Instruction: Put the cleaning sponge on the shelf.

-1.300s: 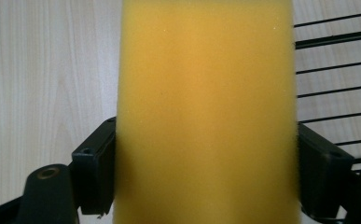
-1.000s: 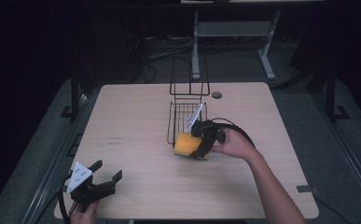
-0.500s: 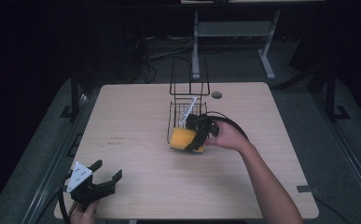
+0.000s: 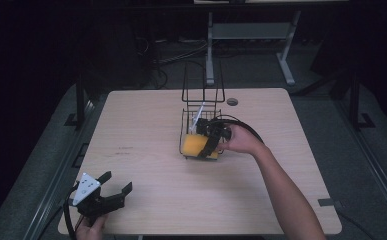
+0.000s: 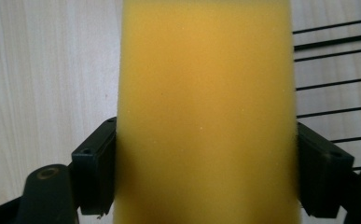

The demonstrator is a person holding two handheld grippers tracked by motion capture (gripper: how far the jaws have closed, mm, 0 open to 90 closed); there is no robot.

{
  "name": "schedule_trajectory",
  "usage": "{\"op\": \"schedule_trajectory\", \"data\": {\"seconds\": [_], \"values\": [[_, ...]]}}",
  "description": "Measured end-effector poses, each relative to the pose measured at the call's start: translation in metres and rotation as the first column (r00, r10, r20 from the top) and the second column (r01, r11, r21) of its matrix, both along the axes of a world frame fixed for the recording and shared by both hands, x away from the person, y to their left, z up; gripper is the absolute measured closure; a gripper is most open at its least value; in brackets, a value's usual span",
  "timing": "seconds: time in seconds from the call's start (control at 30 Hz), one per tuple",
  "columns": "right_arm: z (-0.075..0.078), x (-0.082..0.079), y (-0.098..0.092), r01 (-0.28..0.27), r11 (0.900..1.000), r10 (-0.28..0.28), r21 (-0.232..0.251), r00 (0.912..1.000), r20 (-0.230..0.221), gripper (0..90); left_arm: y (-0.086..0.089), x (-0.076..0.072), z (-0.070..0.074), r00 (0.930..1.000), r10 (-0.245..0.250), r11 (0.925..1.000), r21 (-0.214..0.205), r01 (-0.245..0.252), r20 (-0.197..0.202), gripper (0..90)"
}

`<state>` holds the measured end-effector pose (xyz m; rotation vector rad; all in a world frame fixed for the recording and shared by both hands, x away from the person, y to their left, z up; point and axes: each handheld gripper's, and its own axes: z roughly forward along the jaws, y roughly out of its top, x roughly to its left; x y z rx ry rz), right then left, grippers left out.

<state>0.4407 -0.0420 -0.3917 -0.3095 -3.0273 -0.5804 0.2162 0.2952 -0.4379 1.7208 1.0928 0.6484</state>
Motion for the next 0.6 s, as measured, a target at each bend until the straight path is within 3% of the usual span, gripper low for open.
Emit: {"op": "schedule_trajectory", "data": {"seconds": [0.1, 0.23, 0.43, 0.53, 0.6], "values": [[0.002, 0.006, -0.001, 0.010, 0.9994, -0.010, 0.033, 0.9999, -0.005, 21.4, -0.002, -0.001, 0.000, 1.0000, -0.005, 0.9999, 0.013, 0.005, 0.005, 14.0], [0.001, 0.014, -0.001, 0.034, 0.9994, -0.034, -0.005, 0.9994, 0.000, 21.3, -0.001, -0.001, 0.000, 1.0000, -0.006, 1.0000, 0.007, 0.006, 0.003, 14.0], [-0.001, 0.028, -0.004, 0.049, 0.9988, -0.049, 0.008, 0.9988, -0.001, 21.4, 0.000, -0.001, 0.001, 1.0000, 0.000, 1.0000, -0.002, 0.000, 0.001, 14.0], [-0.006, 0.033, -0.003, 0.061, 0.9974, -0.062, -0.039, 0.9981, -0.002, 21.3, 0.000, -0.001, 0.000, 1.0000, -0.001, 1.0000, -0.001, 0.001, 0.000, 14.0], [-0.005, 0.036, -0.003, 0.067, 0.9971, -0.068, -0.035, 0.9977, -0.009, 21.3, 0.000, -0.002, 0.000, 1.0000, -0.004, 0.9999, -0.014, 0.004, -0.001, 14.0]]}}
